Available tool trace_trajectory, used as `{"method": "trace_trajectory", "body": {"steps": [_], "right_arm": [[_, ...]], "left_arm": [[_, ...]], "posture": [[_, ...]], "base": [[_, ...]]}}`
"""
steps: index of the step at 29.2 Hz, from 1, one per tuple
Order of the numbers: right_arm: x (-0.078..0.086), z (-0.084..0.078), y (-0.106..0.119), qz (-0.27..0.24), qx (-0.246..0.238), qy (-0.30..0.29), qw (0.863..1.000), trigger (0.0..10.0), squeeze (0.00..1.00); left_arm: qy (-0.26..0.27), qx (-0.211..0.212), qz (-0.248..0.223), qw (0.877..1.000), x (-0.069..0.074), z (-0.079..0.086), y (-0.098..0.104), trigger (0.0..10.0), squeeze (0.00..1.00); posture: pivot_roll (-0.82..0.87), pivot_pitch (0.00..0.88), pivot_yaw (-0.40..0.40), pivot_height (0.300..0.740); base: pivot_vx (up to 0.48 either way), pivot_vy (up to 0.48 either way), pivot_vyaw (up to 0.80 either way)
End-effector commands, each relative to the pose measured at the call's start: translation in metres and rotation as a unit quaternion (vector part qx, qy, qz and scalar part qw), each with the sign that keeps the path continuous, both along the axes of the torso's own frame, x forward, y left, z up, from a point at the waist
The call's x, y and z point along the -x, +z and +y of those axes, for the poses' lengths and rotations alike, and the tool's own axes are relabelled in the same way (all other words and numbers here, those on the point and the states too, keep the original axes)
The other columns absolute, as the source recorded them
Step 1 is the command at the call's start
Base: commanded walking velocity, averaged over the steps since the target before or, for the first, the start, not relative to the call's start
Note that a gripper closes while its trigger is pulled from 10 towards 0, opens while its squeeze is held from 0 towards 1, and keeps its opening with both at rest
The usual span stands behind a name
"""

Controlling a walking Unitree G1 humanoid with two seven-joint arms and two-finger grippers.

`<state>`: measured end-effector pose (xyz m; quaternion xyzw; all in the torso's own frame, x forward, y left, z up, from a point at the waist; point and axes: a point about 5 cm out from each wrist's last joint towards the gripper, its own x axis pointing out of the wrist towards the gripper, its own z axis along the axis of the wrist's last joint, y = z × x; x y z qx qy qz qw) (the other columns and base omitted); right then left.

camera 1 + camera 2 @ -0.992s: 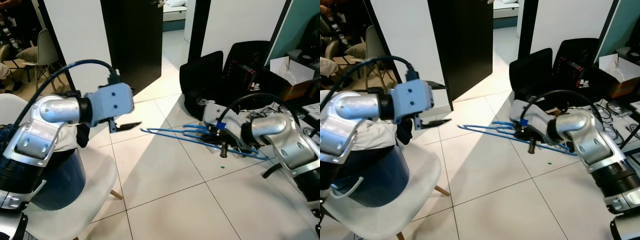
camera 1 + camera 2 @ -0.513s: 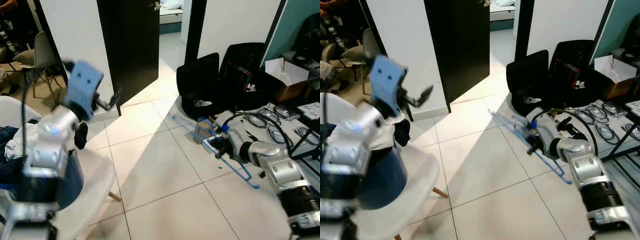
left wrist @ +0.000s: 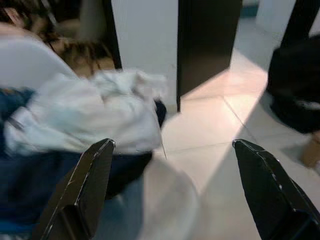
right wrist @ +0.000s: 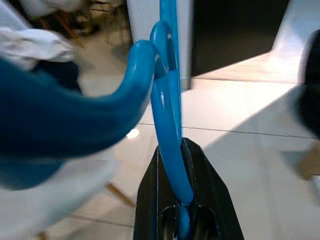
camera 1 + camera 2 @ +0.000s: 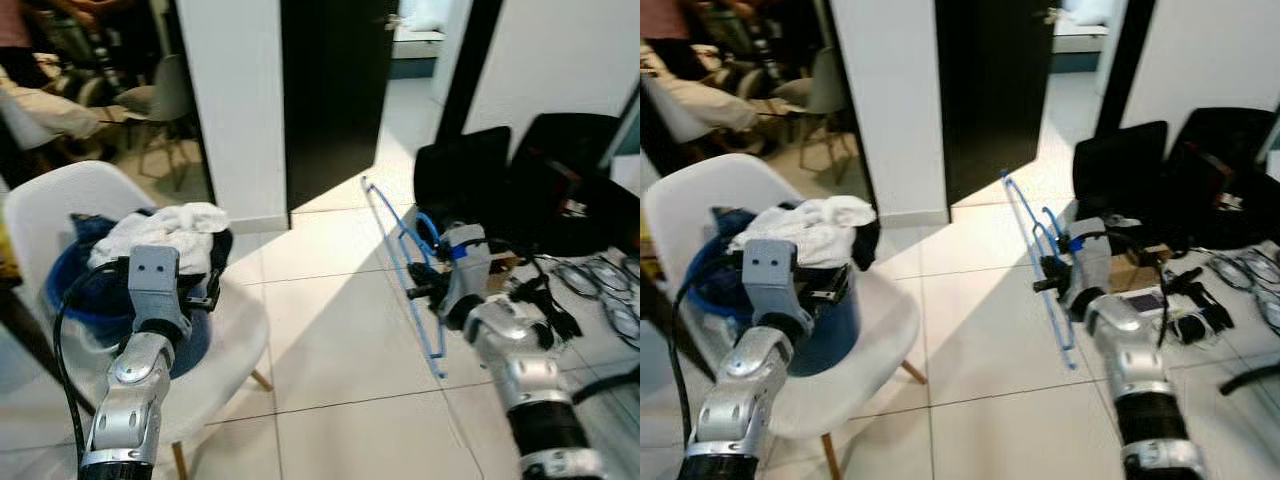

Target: Hang hanger

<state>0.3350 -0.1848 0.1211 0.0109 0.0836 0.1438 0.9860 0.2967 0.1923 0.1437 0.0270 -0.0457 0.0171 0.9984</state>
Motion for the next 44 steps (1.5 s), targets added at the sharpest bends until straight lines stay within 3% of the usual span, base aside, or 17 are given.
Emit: {"method": "trace_trajectory", "body": {"steps": [1,3,9,15,28,34,39,40,44], "right_arm": [[0.000,-0.002,0.009,-0.028,-0.009,-0.014,0.999,10.0,0.00],[0.002,0.006,0.007,-0.034,-0.026,-0.013,0.999,10.0,0.00],[0.007,0.020,0.002,-0.044,-0.016,0.019,0.999,10.0,0.00],[0.006,0.028,0.004,-0.056,-0.035,0.020,0.998,10.0,0.00],[0.008,0.039,0.003,-0.057,-0.014,0.045,0.997,10.0,0.00],[0.007,0.041,0.002,-0.053,-0.005,0.052,0.997,10.0,0.00],[0.007,0.042,0.001,-0.052,-0.002,0.052,0.997,10.0,0.00],[0.007,0.042,0.001,-0.052,-0.002,0.052,0.997,10.0,0.00],[0.006,0.042,0.001,-0.051,0.002,0.051,0.997,10.0,0.00]], "left_arm": [[-0.001,-0.017,-0.017,1.000,-0.002,-0.005,0.009,10.0,0.00],[0.003,-0.023,-0.023,0.999,-0.003,-0.008,0.014,10.0,0.00],[-0.003,-0.029,-0.044,0.999,-0.006,-0.017,0.024,10.0,0.00],[-0.005,-0.031,-0.057,0.998,-0.006,-0.019,0.030,10.0,0.00],[-0.013,-0.032,-0.083,0.996,-0.009,-0.027,0.048,10.0,0.00],[-0.020,-0.035,-0.032,0.999,-0.017,-0.034,0.039,10.0,0.00],[-0.024,-0.063,0.074,0.995,-0.019,-0.036,0.015,10.0,0.00],[-0.024,-0.063,0.074,0.995,-0.019,-0.036,0.015,10.0,0.00],[0.003,-0.043,0.150,0.988,-0.016,-0.028,-0.004,10.0,0.00]], "posture": [[0.03,0.023,-0.033,0.740],[0.02,0.022,-0.032,0.740],[0.03,0.019,-0.031,0.740],[0.03,0.017,-0.031,0.740],[0.02,0.020,-0.026,0.740],[0.02,0.020,-0.025,0.740],[0.01,0.018,-0.024,0.740],[0.01,0.018,-0.024,0.740],[0.01,0.019,-0.025,0.740]], "base": [[0.337,0.000,0.00],[0.337,0.000,0.00],[0.337,0.000,0.25],[0.338,0.000,0.69],[0.329,0.000,0.00],[0.049,0.000,0.00],[0.000,0.000,0.00],[0.000,0.000,0.00],[0.000,0.000,0.00]]}}
